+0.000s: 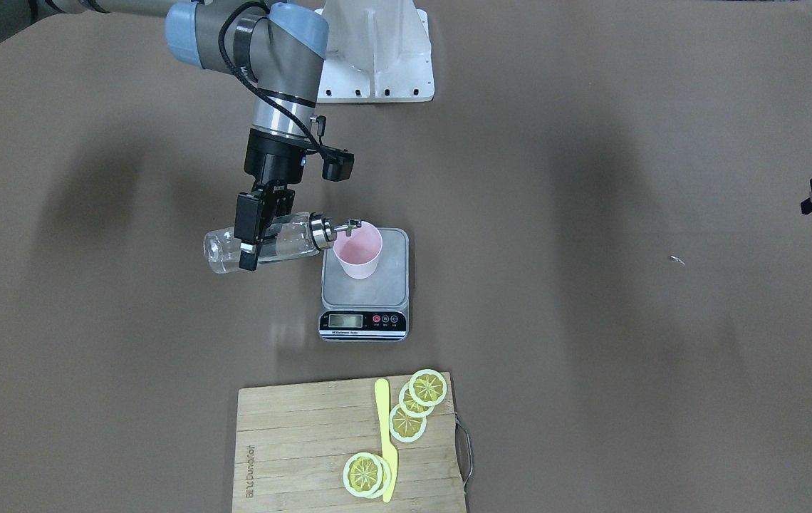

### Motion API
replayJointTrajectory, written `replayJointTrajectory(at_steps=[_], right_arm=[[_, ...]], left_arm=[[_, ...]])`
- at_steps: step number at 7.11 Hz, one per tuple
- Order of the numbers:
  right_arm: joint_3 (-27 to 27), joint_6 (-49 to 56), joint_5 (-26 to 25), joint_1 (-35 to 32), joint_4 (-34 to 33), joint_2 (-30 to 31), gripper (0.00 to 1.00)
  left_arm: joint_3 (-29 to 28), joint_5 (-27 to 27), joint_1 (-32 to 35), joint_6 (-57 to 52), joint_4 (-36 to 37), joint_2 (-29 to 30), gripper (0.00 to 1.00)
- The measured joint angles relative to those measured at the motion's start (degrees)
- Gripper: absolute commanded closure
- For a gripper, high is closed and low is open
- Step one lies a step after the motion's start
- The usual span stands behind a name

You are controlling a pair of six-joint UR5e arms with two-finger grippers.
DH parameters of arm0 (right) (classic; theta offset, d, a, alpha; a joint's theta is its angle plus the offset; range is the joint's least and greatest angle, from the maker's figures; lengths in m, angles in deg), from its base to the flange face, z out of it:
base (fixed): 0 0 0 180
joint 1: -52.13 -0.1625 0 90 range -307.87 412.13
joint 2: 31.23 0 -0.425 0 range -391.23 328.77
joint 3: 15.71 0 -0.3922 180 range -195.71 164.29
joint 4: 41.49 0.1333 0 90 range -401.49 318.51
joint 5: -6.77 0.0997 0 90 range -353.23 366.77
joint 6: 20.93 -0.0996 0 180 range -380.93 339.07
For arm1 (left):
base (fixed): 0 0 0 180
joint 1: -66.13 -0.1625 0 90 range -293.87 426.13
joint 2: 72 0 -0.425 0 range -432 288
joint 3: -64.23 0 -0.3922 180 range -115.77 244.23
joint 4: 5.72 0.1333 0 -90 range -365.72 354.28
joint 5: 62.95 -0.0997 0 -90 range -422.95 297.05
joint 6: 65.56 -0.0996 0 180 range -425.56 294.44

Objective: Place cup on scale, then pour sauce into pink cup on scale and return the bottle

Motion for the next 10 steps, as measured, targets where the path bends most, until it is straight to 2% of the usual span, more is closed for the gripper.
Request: replayJointTrajectory(at_steps=[3,6,8,10], right_arm=[[-5.53,-7.94,7.17,-1.15,10.30,5.73,0.93],[-8.82,-18.22,15.29,-3.80,18.71,11.19,0.94],[-8.88,-25.63,19.57,-5.75,29.53,15.18,0.94],[-8.39,-29.96,21.54,-7.44,41.63,20.21,0.92]], left_arm=[[0.01,0.00,1.36,-0.07,1.15,1.63,0.01],[0.01,0.26,2.07,-0.08,2.18,2.80,0.01],[0.21,1.00,2.44,-0.08,3.06,3.45,0.01],[0.25,0.85,2.52,-0.21,3.19,4.53,0.01]])
